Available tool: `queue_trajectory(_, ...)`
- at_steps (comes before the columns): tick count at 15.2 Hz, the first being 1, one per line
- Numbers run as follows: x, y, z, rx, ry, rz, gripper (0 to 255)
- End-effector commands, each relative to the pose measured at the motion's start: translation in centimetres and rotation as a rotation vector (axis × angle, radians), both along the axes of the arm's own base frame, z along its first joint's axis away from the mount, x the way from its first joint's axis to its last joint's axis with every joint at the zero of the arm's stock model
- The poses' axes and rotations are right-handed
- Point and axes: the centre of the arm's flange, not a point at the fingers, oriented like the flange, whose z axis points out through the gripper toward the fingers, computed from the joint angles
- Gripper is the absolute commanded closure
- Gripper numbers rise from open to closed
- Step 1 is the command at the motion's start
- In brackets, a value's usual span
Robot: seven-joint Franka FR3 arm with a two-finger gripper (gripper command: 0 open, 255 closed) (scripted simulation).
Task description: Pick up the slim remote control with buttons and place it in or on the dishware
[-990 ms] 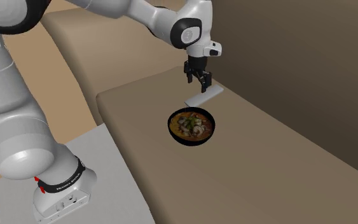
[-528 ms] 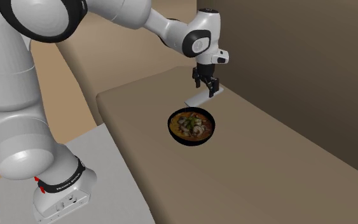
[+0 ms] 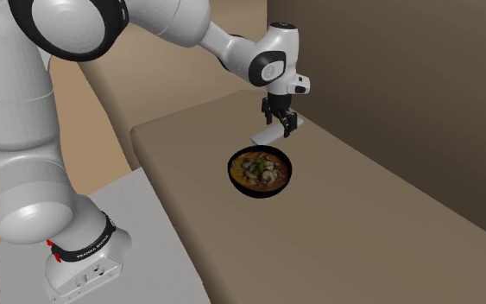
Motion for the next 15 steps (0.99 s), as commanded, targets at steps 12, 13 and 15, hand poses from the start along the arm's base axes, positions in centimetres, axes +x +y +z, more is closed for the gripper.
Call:
queue_trajectory(12, 0.0, 0.0, 0.0, 0.0, 0.0, 0.0, 255)
queue_trajectory(13, 0.0, 0.0, 0.0, 0.0, 0.0, 0.0, 255)
queue_trajectory(15, 0.0, 0.0, 1.0, 0.0, 0.0, 0.0, 255)
